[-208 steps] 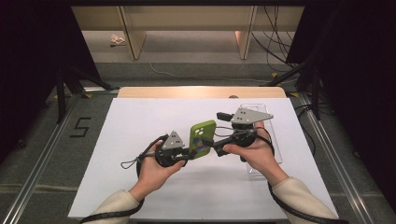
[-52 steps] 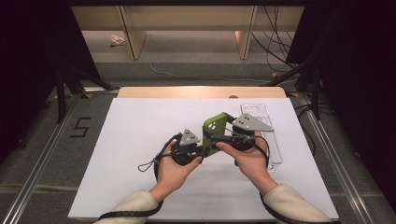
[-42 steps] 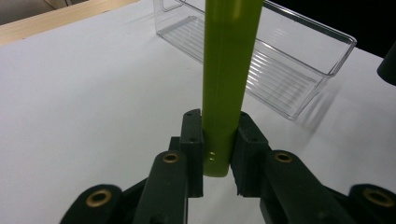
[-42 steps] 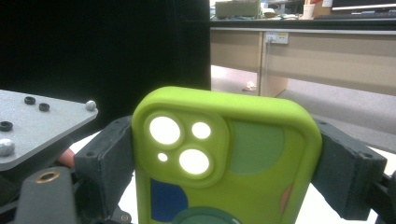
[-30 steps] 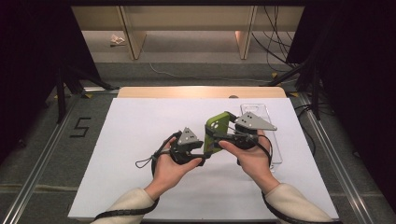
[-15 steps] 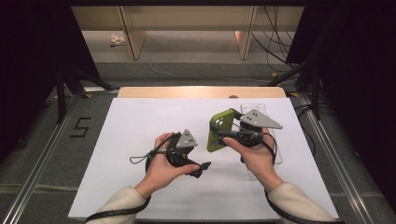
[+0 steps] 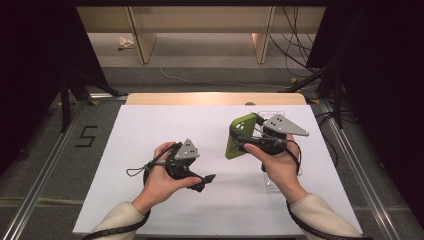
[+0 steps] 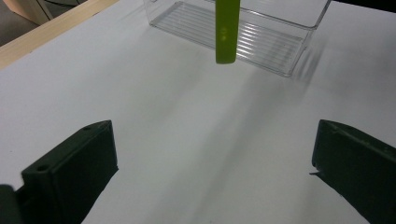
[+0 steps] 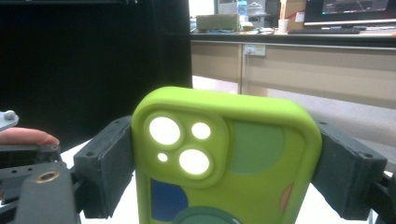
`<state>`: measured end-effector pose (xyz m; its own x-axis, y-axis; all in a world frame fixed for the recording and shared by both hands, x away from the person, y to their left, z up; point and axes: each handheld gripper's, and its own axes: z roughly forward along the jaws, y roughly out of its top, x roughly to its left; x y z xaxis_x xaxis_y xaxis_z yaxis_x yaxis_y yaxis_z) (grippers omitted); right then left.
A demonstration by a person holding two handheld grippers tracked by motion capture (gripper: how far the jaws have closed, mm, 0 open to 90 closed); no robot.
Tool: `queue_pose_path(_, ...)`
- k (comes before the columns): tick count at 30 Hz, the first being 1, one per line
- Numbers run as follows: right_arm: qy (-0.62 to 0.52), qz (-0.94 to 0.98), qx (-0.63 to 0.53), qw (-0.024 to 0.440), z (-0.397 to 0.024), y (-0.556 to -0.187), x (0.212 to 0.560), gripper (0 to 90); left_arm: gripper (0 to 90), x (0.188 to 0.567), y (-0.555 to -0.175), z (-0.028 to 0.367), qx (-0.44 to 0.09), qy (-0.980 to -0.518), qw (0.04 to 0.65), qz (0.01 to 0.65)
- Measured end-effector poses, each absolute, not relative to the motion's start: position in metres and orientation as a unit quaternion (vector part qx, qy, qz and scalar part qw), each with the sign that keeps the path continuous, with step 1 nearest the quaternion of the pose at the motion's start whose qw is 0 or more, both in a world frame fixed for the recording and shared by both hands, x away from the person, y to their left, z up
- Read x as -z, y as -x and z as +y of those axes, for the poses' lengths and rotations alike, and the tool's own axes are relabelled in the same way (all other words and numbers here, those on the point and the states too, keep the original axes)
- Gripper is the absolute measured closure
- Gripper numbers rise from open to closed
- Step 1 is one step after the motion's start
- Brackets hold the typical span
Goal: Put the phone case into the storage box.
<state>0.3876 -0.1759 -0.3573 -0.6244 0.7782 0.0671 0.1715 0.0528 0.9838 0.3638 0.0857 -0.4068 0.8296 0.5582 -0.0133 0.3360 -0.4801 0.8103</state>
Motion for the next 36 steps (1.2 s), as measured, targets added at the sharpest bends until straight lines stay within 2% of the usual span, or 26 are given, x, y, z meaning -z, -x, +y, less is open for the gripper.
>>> queue_pose_path(36, -0.369, 0.654, -0.595, 0.284, -0.200, -0.394, 0.344, 16.8, 0.0, 0.406, -0.357, 0.119, -0.145, -0.841, 0.445, 0.270)
